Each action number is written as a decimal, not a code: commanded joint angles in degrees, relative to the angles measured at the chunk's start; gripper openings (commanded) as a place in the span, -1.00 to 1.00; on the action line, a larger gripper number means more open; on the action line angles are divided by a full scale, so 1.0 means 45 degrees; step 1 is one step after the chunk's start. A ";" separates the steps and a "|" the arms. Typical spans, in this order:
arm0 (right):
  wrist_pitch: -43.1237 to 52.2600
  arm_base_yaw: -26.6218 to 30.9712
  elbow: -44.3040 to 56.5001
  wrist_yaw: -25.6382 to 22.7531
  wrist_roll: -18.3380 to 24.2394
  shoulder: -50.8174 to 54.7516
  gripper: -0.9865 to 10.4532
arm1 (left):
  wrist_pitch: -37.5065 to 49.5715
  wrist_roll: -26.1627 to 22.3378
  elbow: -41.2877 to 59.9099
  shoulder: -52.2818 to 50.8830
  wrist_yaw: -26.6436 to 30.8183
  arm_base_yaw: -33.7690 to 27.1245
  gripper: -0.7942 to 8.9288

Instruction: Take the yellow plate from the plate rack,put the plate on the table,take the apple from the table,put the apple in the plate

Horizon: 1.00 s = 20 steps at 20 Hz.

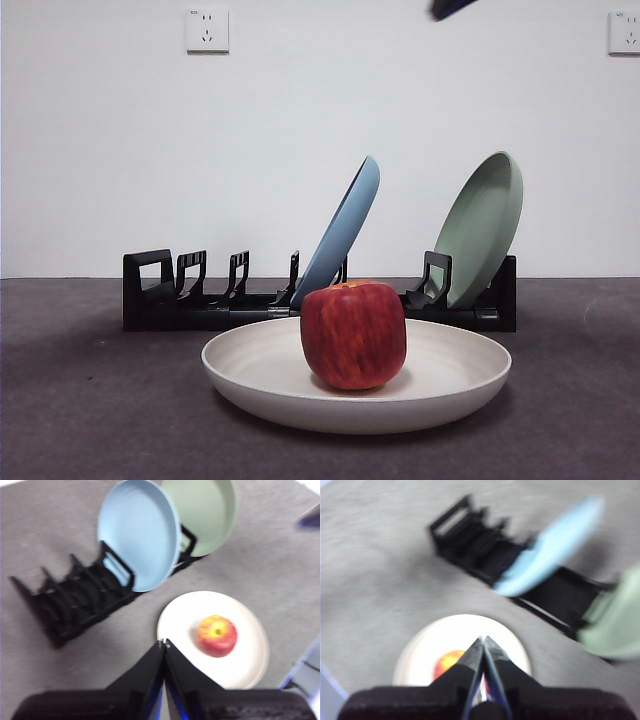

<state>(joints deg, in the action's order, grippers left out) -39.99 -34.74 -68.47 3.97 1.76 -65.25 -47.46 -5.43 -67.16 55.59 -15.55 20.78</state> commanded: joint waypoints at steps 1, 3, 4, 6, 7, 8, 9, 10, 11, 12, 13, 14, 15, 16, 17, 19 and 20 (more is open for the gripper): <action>-0.0228 0.0593 -0.0005 -0.0015 0.0117 0.0369 -0.85 | 0.0549 -0.0423 0.0097 -0.0029 0.0699 -0.0034 -0.85; -0.0063 0.0952 0.0180 -0.0068 0.0117 0.0767 -0.85 | 0.1520 -0.0350 0.0228 -0.0136 0.1175 -0.0029 -0.85; 0.0267 0.0981 0.0393 -0.0350 0.0078 0.1015 -0.85 | 0.2147 -0.0131 0.0427 -0.0267 0.1258 -0.0024 -0.85; 0.1501 0.0971 0.1302 -0.0918 -0.0121 0.1768 -0.85 | 0.3662 0.0568 0.1200 -0.0772 0.1851 0.0063 -0.85; 0.2297 0.0967 0.1996 -0.1005 -0.0447 0.2225 -0.85 | 0.4459 0.0763 0.1792 -0.1137 0.2268 0.0165 -0.85; 0.2909 0.0967 0.2637 -0.1015 -0.0631 0.2613 -0.85 | 0.5071 0.0918 0.2356 -0.1443 0.2574 0.0243 -0.85; 0.3643 0.0967 0.3463 -0.1209 -0.0840 0.3075 -0.85 | 0.5765 0.0967 0.3094 -0.1821 0.2812 0.0325 -0.85; 0.4167 0.0967 0.4133 -0.1428 -0.0962 0.3419 -0.85 | 0.6290 0.1073 0.3725 -0.2093 0.2861 0.0389 -0.85; 0.4741 0.0962 0.4930 -0.1608 -0.1122 0.3755 -0.85 | 0.6873 0.1336 0.4527 -0.2385 0.2871 0.0427 -0.85; 0.5231 0.0952 0.5654 -0.1622 -0.1316 0.3993 -0.85 | 0.7383 0.1515 0.5270 -0.2584 0.2939 0.0476 -0.85; 0.5765 0.0933 0.6387 -0.1622 -0.1564 0.4182 -0.85 | 0.7849 0.1632 0.6008 -0.2749 0.3118 0.0544 -0.85; 0.6358 0.0889 0.7140 -0.1637 -0.1831 0.4357 -0.85 | 0.8306 0.1656 0.6737 -0.2856 0.3186 0.0646 -0.85; 0.7067 0.0821 0.7932 -0.1676 -0.2035 0.4551 -0.85 | 0.8748 0.1753 0.7412 -0.2914 0.3249 0.0753 -0.85; 0.7460 0.0763 0.8393 -0.1744 -0.2176 0.4682 -0.85 | 0.8961 0.1923 0.7786 -0.2929 0.3381 0.0821 -0.85; 0.7820 0.0680 0.8893 -0.1962 -0.2365 0.4823 -0.85 | 0.9131 0.2040 0.8179 -0.2929 0.3497 0.0894 -0.85; 0.8121 0.0491 0.9646 -0.2302 -0.2686 0.5051 -0.85 | 0.9486 0.2254 0.8864 -0.2929 0.3682 0.0991 -0.85; 0.8140 0.0359 0.9981 -0.2404 -0.2827 0.5168 -0.85 | 0.9622 0.2361 0.9194 -0.2929 0.3798 0.1054 -0.85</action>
<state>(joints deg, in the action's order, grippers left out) -4.25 -32.73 -25.10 -6.35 -8.67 -42.33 -5.21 3.73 -26.81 42.65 1.13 25.28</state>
